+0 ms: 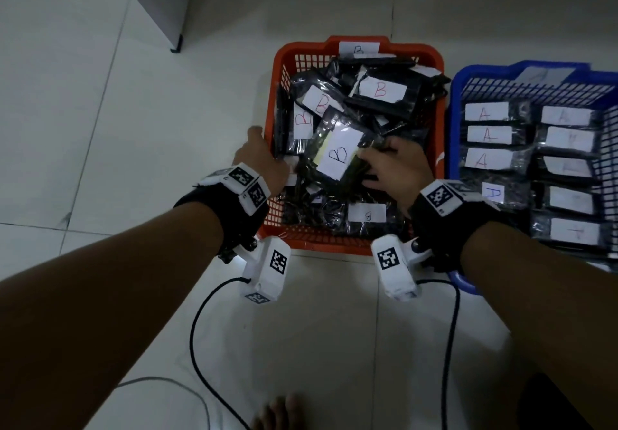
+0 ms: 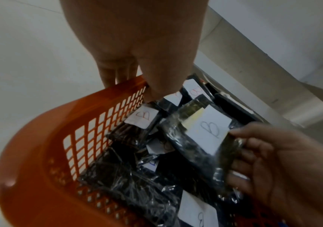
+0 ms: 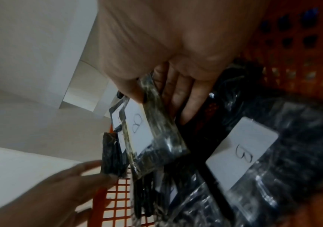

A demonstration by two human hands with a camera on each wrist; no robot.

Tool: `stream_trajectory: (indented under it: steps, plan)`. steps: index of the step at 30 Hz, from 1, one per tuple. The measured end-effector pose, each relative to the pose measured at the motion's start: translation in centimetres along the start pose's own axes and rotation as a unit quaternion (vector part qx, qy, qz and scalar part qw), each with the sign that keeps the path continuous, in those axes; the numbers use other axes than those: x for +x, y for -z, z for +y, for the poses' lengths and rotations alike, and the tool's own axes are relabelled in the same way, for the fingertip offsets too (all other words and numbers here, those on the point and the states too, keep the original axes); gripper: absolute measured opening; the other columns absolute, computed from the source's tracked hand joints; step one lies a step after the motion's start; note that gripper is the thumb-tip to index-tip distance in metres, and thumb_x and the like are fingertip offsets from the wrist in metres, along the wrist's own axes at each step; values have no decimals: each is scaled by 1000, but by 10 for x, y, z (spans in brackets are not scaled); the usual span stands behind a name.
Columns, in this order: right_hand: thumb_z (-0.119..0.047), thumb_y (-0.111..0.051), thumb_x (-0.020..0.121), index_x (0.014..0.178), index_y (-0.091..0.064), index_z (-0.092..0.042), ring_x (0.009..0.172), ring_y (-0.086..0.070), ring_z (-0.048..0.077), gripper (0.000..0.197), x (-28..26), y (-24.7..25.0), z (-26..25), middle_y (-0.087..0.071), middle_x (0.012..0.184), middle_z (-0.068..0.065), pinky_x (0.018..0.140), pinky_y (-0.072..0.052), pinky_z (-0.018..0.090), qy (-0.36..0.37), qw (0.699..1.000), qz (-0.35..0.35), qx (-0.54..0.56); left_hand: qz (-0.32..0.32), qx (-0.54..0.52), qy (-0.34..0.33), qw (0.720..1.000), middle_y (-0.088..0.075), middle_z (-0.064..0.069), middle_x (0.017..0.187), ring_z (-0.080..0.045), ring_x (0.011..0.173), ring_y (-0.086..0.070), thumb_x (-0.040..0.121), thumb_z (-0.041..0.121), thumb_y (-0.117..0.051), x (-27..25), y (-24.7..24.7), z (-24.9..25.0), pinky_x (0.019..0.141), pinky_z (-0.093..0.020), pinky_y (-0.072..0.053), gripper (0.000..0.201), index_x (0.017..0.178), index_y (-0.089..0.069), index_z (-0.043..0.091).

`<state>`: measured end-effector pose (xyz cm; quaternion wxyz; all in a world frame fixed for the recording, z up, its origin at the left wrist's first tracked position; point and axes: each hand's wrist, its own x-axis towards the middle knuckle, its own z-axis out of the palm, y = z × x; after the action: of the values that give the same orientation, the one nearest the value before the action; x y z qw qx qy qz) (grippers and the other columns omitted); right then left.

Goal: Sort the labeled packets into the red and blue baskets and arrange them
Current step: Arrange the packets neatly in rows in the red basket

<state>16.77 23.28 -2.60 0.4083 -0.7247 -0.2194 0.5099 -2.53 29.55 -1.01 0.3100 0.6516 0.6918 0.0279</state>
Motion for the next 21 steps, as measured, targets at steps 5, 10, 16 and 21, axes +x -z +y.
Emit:
stream_trajectory:
  steps: [5,10,16,21]
  plan:
    - [-27,-60,83,67,-46,-17,50,-40,2,24,-15,31,-11,-47,60,-4,48,-33,15,129,977,82,-145,128,62,-241,960,-46,-15,132,-36,113,-51,79,23,-54,2,4,17,88,-46,-47,55,133,-46,13]
    - [-23,-62,85,82,-57,-8,55,-48,4,16,-25,57,-21,-56,65,-4,52,-36,9,221,939,175,-197,22,91,-401,911,-64,-2,98,-23,89,-62,86,26,-56,-9,-10,49,73,-35,-53,21,103,-66,18]
    - [-25,-58,85,85,-54,-6,62,-57,13,20,-30,91,-16,-61,70,8,58,-42,27,207,930,265,-149,-151,110,-292,938,-69,1,95,-18,84,-65,84,42,-67,-16,-56,71,76,-29,-55,37,113,-65,20]
    - [-17,-60,89,123,-50,-25,57,-56,-15,36,-36,102,-12,-59,79,-14,50,-39,3,171,950,255,-56,-166,33,-163,972,-63,4,75,-9,64,-59,76,55,-67,-7,-86,95,46,-17,-38,45,92,-63,14]
